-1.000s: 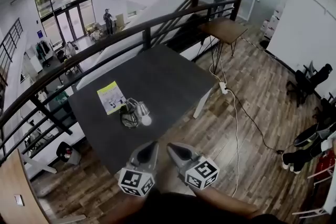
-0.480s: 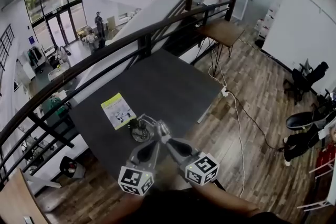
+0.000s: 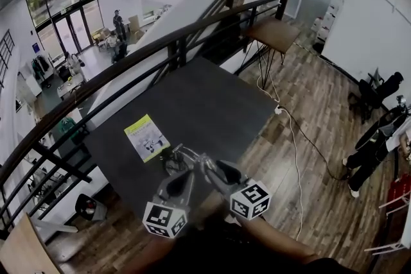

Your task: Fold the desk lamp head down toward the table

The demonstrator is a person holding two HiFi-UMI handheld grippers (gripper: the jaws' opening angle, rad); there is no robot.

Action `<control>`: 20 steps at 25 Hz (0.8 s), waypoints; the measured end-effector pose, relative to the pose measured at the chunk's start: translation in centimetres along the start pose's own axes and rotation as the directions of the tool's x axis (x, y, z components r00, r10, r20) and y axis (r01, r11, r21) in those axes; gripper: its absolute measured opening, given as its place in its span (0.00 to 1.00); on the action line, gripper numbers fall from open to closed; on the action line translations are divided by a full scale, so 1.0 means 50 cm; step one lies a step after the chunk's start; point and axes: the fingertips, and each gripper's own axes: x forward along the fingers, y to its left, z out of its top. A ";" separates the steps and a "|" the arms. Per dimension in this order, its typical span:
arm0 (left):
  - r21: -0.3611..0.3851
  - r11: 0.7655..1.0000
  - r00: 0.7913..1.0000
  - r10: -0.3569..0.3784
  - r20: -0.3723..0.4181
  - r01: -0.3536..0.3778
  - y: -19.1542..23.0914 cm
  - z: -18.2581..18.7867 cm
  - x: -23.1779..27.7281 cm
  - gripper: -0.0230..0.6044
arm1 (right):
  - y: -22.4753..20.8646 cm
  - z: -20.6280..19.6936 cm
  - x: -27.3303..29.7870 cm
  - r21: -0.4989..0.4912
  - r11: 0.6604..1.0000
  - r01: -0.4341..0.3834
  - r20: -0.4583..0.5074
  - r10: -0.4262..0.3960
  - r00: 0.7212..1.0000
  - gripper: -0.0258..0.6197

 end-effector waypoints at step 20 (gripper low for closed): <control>-0.061 0.995 0.996 0.079 -0.040 -0.081 0.075 -0.030 0.083 0.04 | -0.033 -0.066 0.090 0.001 0.995 -0.095 -0.198 0.094 0.976 0.39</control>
